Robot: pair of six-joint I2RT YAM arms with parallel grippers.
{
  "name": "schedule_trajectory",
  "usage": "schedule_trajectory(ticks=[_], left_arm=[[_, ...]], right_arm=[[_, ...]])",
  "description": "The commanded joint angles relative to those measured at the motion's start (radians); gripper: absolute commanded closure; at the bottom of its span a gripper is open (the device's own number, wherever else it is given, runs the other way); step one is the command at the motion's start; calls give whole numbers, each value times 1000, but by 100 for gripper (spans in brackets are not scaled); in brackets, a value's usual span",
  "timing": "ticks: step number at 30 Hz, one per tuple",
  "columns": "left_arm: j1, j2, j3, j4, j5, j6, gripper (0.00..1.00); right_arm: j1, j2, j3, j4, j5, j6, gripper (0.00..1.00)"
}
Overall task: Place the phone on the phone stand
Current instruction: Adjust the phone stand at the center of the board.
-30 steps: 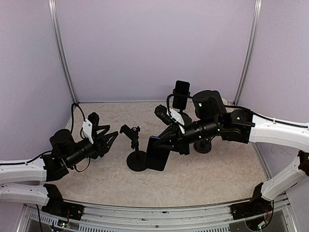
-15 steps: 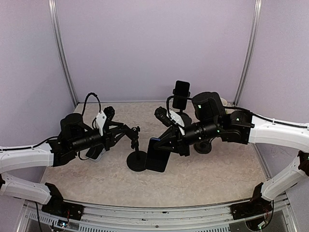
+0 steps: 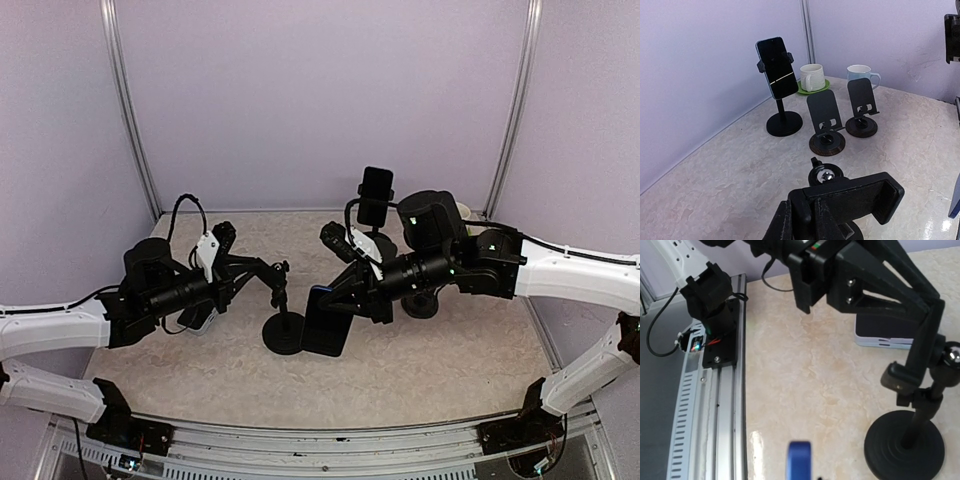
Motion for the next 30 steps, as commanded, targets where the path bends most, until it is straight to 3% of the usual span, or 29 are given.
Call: schedule_trajectory(ticks=[1, 12, 17, 19, 26, 30], left_arm=[[-31, -13, -31, 42, -69, -46, 93], [-149, -27, -154, 203, -353, -265, 100], [-193, -23, -177, 236, -419, -303, 100], [-210, -18, -173, 232, -452, -312, 94], [-298, 6, -142, 232, -654, -364, 95], [-365, 53, -109, 260, -711, -351, 83]], right_arm=[[-6, -16, 9, 48, -11, 12, 100], [-6, -9, 50, 19, 1, 20, 100], [-6, -3, 55, 17, 4, 18, 100], [-6, 0, 57, 16, 8, 16, 100], [-6, 6, 65, 10, 22, 15, 100], [-8, 7, 71, 2, 29, 6, 100]])
